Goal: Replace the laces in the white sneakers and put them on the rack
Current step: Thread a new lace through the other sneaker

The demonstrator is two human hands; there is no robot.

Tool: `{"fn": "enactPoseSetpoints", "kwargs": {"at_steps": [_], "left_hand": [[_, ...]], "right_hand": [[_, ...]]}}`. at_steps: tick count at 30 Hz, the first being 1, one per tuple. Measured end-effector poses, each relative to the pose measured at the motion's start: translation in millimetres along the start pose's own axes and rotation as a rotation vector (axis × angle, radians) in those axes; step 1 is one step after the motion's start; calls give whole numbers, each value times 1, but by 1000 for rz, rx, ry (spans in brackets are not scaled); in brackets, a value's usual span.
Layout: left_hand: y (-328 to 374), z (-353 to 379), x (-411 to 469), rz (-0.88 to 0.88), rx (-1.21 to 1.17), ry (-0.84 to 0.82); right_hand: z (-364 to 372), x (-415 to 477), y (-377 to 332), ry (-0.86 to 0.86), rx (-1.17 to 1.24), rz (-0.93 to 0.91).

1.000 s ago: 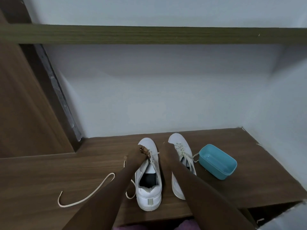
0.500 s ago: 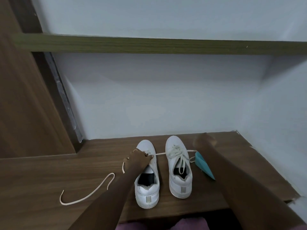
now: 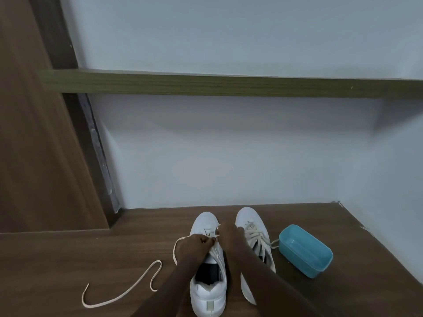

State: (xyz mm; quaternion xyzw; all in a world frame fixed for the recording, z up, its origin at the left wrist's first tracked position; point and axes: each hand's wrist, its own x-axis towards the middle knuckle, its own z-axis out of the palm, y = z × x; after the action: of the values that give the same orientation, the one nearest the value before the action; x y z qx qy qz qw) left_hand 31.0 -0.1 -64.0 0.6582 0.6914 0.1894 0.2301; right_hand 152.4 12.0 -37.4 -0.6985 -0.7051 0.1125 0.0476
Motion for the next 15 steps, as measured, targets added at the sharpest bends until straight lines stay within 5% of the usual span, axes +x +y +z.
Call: {"fn": "enactPoseSetpoints", "kwargs": {"at_steps": [7,15], "left_hand": [[-3,4,-4,-22,94,73],[1,8,-7,-96,-72,16]], "right_hand": [[-29,0,23,154,62,123],[-107,-8,90,31,-119,460]]}}
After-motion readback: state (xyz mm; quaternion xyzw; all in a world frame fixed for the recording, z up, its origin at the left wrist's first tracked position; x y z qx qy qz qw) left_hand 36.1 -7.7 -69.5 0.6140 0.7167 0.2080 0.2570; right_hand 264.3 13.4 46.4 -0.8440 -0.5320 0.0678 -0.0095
